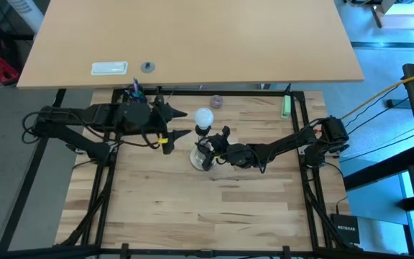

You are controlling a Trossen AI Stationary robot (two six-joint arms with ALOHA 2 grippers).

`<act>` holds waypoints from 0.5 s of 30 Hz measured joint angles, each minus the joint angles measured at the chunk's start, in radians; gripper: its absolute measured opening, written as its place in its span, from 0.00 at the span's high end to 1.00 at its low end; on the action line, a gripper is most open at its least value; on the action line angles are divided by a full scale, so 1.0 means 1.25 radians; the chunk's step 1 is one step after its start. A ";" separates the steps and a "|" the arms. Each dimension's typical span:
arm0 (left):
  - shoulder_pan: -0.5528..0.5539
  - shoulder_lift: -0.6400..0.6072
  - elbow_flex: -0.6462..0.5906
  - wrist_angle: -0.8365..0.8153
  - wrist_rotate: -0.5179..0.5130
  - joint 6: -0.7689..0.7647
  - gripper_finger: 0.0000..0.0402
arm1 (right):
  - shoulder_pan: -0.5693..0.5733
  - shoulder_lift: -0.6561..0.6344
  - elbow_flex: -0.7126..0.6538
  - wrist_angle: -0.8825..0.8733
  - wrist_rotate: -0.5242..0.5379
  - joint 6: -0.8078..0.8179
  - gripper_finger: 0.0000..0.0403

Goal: Screw lightbulb
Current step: Remove the lightbulb from the silver lamp

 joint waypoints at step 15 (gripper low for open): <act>0.094 -0.008 0.077 0.033 0.243 0.100 0.34 | 0.000 0.000 0.000 0.000 -0.001 0.000 0.66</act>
